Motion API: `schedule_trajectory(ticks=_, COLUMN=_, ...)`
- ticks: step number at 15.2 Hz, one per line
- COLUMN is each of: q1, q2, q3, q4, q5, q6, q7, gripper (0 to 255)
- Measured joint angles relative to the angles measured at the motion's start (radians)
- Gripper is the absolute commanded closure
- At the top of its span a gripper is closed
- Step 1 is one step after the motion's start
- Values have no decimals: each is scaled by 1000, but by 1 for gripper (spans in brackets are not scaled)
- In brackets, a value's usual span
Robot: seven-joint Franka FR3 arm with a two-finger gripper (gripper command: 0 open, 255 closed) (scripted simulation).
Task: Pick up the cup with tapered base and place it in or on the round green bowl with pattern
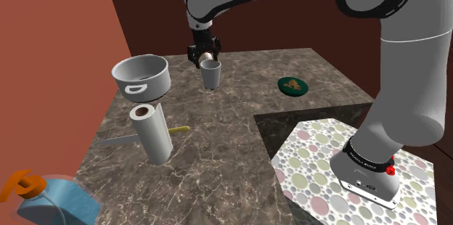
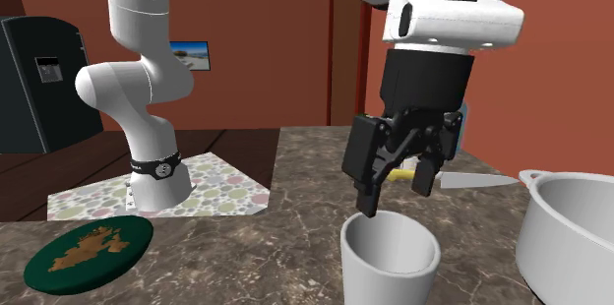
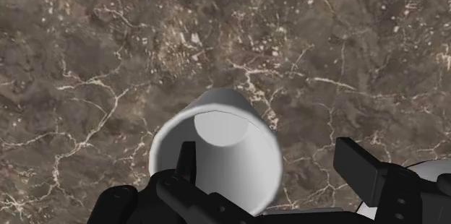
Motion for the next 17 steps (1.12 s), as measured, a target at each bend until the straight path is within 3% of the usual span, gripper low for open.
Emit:
schedule_trajectory(ticks=4, q1=8, q2=83, q3=-2, q4=86, q5=-8, q6=0, q7=10, gripper=0)
schedule_trajectory(ticks=10, q1=8, q2=106, q3=-4, q4=44, q5=-11, q6=65, q7=15, gripper=0)
schedule_trajectory(ticks=16, q1=7, q2=108, q3=-4, q4=36, q5=-11, q6=75, q7=15, gripper=0)
schedule_trajectory(ticks=17, q1=7, q2=108, q3=-4, q4=36, q5=-11, q6=75, q7=15, gripper=255)
